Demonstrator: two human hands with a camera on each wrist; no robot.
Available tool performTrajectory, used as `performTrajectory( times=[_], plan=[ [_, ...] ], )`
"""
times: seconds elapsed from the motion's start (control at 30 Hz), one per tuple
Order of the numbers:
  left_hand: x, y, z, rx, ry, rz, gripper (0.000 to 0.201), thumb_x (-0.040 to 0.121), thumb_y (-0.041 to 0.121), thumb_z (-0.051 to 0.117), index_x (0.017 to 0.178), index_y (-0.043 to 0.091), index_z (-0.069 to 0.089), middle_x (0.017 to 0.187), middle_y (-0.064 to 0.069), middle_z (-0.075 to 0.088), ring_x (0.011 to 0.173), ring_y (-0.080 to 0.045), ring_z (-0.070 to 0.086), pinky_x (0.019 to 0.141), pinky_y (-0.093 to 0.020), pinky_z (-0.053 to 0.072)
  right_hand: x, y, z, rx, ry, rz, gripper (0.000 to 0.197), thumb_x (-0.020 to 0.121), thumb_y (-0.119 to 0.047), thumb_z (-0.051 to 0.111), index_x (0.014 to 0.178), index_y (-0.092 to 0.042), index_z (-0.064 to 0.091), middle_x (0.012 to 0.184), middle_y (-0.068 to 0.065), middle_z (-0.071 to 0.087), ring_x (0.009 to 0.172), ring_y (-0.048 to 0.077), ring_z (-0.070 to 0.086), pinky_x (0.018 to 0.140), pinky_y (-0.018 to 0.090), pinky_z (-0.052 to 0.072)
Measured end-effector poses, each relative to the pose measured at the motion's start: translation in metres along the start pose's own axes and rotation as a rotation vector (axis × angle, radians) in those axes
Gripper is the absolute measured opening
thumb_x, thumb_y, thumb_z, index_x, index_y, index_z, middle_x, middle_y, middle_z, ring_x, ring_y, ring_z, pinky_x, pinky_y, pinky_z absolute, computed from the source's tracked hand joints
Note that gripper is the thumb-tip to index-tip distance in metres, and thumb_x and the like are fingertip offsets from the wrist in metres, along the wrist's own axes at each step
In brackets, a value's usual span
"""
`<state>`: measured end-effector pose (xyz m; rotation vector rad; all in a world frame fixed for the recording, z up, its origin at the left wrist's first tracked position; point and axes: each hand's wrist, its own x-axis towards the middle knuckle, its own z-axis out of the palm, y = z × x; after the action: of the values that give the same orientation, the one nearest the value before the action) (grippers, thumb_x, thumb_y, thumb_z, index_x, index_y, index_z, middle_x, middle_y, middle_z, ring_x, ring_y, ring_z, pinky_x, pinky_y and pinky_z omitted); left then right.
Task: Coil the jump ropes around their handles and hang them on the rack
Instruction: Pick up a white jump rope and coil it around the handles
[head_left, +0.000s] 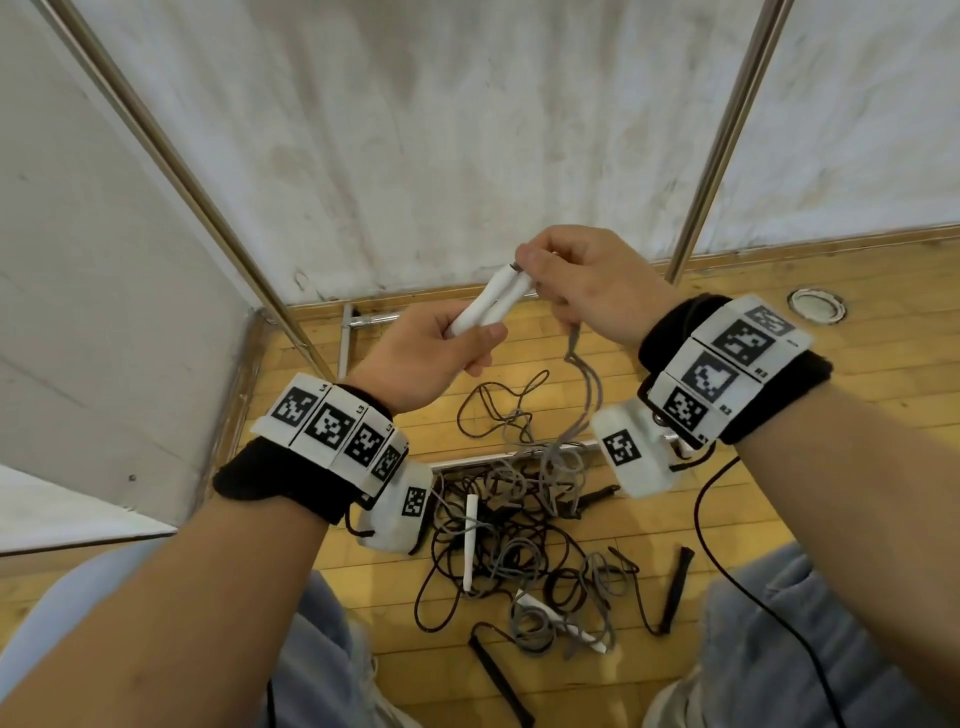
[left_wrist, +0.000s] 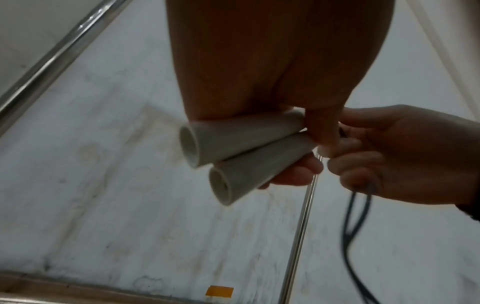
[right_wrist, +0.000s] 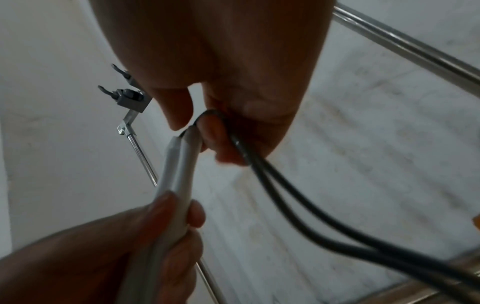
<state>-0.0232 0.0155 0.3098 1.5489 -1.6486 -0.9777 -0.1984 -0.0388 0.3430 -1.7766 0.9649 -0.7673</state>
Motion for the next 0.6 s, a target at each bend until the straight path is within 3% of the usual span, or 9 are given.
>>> performTrajectory(
  times=[0.07,0.1,0.2,0.33,0.4,0.47,0.53,0.6],
  plan=[
    [0.001,-0.001,-0.004,0.020,-0.017,-0.015,0.014,0.092,0.026,0.063,0.083,0.016,0.067,0.073,-0.003,0.069,0.066,-0.014,0.061,0.069,-0.038,0.052,0.002,0.002,-0.001,0.030,0.024,0.006,0.020,0.095,-0.021,0.052,0.080,-0.013,0.063,0.049,-0.007,0.038,0.040,0.009,0.030,0.041,0.025,0.029],
    [0.001,-0.002,-0.005,0.020,-0.029,-0.019,0.012,0.091,0.026,0.064,0.086,0.015,0.067,0.075,-0.003,0.070,0.067,-0.014,0.062,0.071,-0.039,0.052,0.004,0.003,-0.001,0.069,0.048,0.016,0.020,0.094,-0.019,0.053,0.079,-0.011,0.064,0.048,-0.008,0.038,0.039,0.009,0.029,0.040,0.024,0.026],
    [0.001,-0.007,-0.005,0.063,-0.047,-0.016,0.012,0.093,0.028,0.060,0.096,0.017,0.063,0.073,0.003,0.068,0.067,-0.012,0.063,0.065,-0.032,0.051,0.006,0.005,-0.003,0.269,0.164,0.046,0.023,0.095,-0.017,0.053,0.079,-0.007,0.065,0.049,-0.004,0.044,0.039,0.010,0.028,0.038,0.022,0.024],
    [-0.002,-0.008,0.000,0.128,0.084,0.019,0.012,0.097,0.031,0.052,0.107,0.025,0.051,0.078,0.001,0.064,0.071,-0.020,0.064,0.068,-0.045,0.057,0.009,0.005,-0.008,0.568,0.232,0.056,0.022,0.097,-0.010,0.047,0.085,-0.005,0.065,0.056,0.001,0.052,0.038,0.009,0.028,0.041,0.024,0.021],
    [-0.003,-0.007,0.002,0.197,0.188,0.092,0.015,0.094,0.030,0.058,0.105,0.027,0.048,0.078,0.005,0.060,0.064,-0.013,0.061,0.061,-0.034,0.055,0.011,0.005,-0.007,0.659,0.250,0.062,0.024,0.097,-0.007,0.044,0.086,-0.005,0.065,0.057,0.001,0.051,0.039,0.009,0.029,0.041,0.022,0.024],
    [-0.004,-0.004,0.001,0.262,0.241,0.139,0.019,0.088,0.029,0.067,0.092,0.030,0.048,0.074,0.011,0.055,0.058,0.001,0.054,0.052,-0.012,0.042,0.012,0.006,-0.007,0.663,0.271,0.062,0.025,0.097,-0.006,0.043,0.086,-0.006,0.065,0.058,0.001,0.050,0.040,0.008,0.030,0.042,0.022,0.025],
    [-0.004,-0.002,0.000,0.245,0.217,0.112,0.022,0.087,0.028,0.069,0.079,0.035,0.049,0.064,0.011,0.053,0.050,0.002,0.050,0.046,-0.009,0.036,0.013,0.008,-0.006,0.582,0.304,0.054,0.025,0.098,-0.011,0.045,0.083,-0.008,0.064,0.055,0.000,0.048,0.041,0.009,0.030,0.043,0.024,0.025],
    [-0.004,0.001,-0.002,0.140,0.178,0.067,0.019,0.089,0.026,0.066,0.076,0.033,0.053,0.054,0.010,0.054,0.043,0.000,0.046,0.041,-0.011,0.036,0.012,0.011,-0.005,0.418,0.338,0.043,0.028,0.098,-0.025,0.047,0.078,-0.012,0.063,0.051,-0.003,0.048,0.042,0.011,0.034,0.044,0.024,0.029]
  ],
)
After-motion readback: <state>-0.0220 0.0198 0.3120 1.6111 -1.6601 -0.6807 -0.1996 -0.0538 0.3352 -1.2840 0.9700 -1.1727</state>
